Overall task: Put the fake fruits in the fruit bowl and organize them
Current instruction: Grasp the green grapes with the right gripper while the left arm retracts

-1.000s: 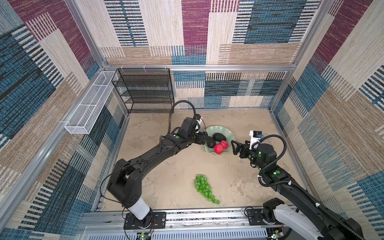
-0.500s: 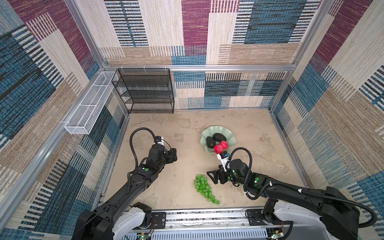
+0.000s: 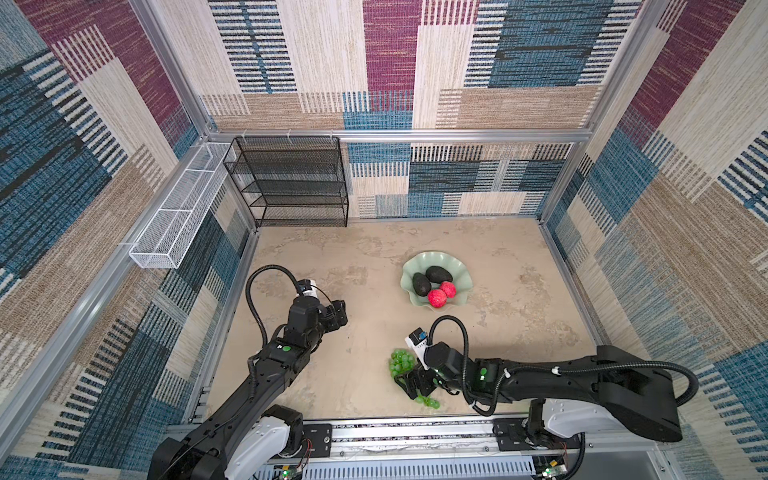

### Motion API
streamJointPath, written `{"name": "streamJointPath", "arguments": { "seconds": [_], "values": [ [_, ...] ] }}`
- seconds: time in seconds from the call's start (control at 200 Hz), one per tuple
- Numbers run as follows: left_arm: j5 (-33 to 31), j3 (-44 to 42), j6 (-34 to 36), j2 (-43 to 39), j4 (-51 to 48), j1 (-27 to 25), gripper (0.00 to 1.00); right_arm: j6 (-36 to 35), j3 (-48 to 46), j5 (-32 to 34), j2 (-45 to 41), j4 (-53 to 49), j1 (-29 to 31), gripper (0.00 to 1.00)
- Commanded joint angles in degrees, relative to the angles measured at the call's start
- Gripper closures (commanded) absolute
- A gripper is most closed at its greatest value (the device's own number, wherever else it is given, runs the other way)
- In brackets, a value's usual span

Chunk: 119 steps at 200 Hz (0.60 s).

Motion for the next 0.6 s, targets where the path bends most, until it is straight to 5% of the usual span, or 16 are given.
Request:
{"name": "streamJointPath", "arguments": {
  "seconds": [0.0,0.401,0.591],
  "values": [
    [1.43,-0.10,-1.17,-0.54,2.14,0.27,0.14,2.17,0.66,1.52,3.26,2.21,0.32,0.07],
    [1.94,-0.67,-1.07,-1.66,1.28,1.31,0.14,5.10,0.53,5.26,4.51,5.35,0.32,0.52],
    [2.53,-0.48,-0.94,-1.61,1.31,1.81,0.14,6.21,-1.20,7.95,-0.03,6.49,-0.41,0.59]
  ]
}}
